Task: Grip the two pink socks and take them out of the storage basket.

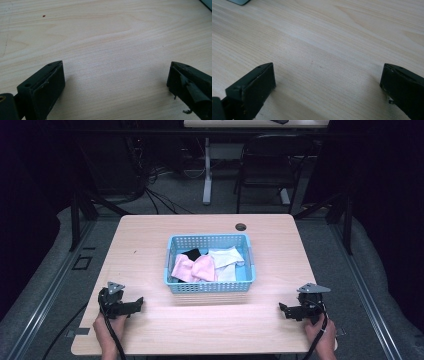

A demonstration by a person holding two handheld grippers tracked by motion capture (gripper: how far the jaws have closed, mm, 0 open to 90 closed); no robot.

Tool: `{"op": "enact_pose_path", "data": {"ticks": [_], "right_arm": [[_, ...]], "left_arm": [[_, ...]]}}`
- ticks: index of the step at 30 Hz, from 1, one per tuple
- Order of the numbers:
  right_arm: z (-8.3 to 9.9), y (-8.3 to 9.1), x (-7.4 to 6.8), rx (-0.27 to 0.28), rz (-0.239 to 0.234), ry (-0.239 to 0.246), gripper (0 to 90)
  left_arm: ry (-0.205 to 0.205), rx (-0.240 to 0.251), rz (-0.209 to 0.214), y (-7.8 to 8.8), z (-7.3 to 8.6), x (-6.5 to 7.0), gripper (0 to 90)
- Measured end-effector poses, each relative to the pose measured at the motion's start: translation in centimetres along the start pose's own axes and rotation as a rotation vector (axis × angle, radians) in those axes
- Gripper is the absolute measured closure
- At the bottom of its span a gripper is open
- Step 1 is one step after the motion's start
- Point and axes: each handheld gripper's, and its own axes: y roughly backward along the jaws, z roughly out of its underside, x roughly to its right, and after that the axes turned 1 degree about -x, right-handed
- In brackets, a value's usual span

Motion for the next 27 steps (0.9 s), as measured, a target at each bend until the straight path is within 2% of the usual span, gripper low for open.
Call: {"op": "enact_pose_path", "data": {"ticks": [17, 18, 20, 23, 27], "right_arm": [[0.0, -0.01, -0.01, 0.001, 0.002, -0.001, 0.0], [0.0, -0.01, -0.01, 0.001, 0.002, -0.002, 0.0], [0.0, -0.01, -0.01, 0.001, 0.002, -0.001, 0.0], [-0.02, -0.01, 0.0, 0.0, 0.0, 0.0, 0.0], [-0.01, -0.01, -0.01, 0.0, 0.0, 0.0, 0.0]], "left_arm": [[-0.002, 0.0, 0.002, 0.03, 0.0, 0.04, 2.4], [-0.002, 0.0, -0.017, 0.03, 0.0, 0.17, 1.4], [-0.013, 0.002, -0.027, 0.08, 0.0, 0.26, 0.6], [-0.001, -0.001, -0.017, 0.05, 0.0, 0.15, 0.1], [-0.008, -0.007, -0.012, 0.16, 0.04, 0.18, 0.0]]}}
